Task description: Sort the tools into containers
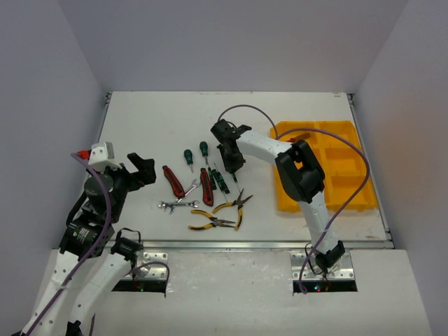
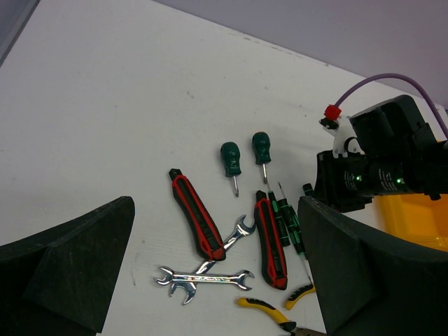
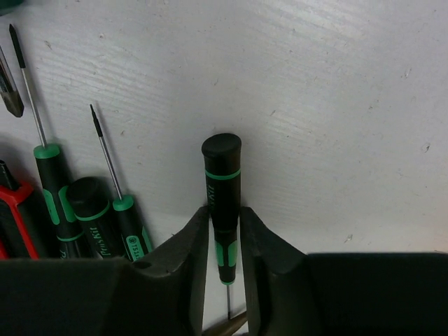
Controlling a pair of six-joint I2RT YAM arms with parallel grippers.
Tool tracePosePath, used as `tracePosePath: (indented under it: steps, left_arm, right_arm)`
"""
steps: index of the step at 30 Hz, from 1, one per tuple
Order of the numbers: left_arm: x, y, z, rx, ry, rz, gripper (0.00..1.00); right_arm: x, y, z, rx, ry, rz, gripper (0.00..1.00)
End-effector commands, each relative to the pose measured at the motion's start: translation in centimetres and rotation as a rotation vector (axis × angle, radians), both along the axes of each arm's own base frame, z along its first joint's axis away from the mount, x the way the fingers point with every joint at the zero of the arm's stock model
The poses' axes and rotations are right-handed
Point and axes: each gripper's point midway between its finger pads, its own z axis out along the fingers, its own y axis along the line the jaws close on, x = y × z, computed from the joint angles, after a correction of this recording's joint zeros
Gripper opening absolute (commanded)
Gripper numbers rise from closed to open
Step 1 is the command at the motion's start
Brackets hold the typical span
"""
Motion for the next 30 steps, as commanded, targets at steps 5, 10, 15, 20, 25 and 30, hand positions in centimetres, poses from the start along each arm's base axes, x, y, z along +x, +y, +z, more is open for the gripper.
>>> tracePosePath:
  steps: [5,10,15,20,25,30]
  left_arm:
    - [0.1,-0.4,1.1,-0.017,-0.045,-0.015,1.00]
    - [0.1,-0.3,1.1,-0.018,-0.048,-0.013,1.00]
    - [0.1,-0.4,1.1,-0.017,-0.047,-0.017,1.00]
    - [0.1,-0.5,1.1,-0.017,-0.046,-0.020,1.00]
    - [0.1,-0.5,1.0,-0.018,-0.044,-0.023,1.00]
    - [0.1,-0.5,1.1,-0.018,-0.046,-0.021,1.00]
  right_arm:
    - [1.1,-0.7,1.4,0.039,-0.039,-0.077,0.00]
    - [3.3,-2.7,8.1,0.132,-0.163,-0.173,0.00]
    - [4.3,-7.6,16.0,0.291,-0.304,-0.303,0.00]
    - [2.6,-15.3,16.2,0.437,-0.297,-0.576,0.00]
    - [1.3,-21.2,14.7,0.547,-0.337,-0.889,0.00]
    - [-0.1,-24.6,12.4,0.553,-0.288,-1.152,0.00]
